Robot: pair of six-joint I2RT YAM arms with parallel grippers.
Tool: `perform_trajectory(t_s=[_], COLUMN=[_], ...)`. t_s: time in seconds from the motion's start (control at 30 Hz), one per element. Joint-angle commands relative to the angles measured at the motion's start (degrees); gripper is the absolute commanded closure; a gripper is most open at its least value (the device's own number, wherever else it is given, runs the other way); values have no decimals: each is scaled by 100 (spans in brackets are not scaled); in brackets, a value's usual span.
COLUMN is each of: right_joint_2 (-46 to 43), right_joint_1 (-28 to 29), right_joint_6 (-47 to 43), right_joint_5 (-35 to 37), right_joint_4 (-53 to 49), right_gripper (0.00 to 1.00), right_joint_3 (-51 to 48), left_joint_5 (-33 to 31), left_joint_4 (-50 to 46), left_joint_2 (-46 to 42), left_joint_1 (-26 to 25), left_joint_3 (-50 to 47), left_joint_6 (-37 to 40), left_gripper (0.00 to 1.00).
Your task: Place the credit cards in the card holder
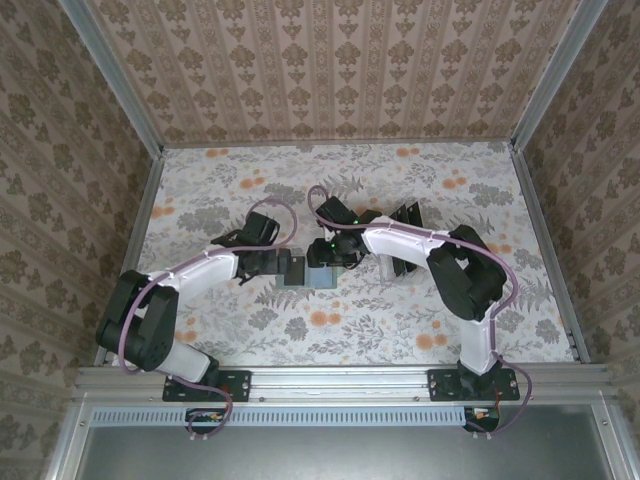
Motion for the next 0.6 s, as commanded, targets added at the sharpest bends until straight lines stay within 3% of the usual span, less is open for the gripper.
perform_trajectory(t_s=[0.0,0.57], right_joint_2=[111,598], right_joint_1=[-50,-111], right_joint_6=[-141,219], right_joint_5=[85,-531], right_joint_4=[-182,314], right_gripper=[46,45], right_joint_3=[141,41], left_joint_5=[6,-44], left_joint_4=[-106,79], left_joint_2=[-38,-259], left_joint_1=[-70,-289], left_joint_3=[105,-247], left_joint_6=[-197,-304], left_gripper=[0,0])
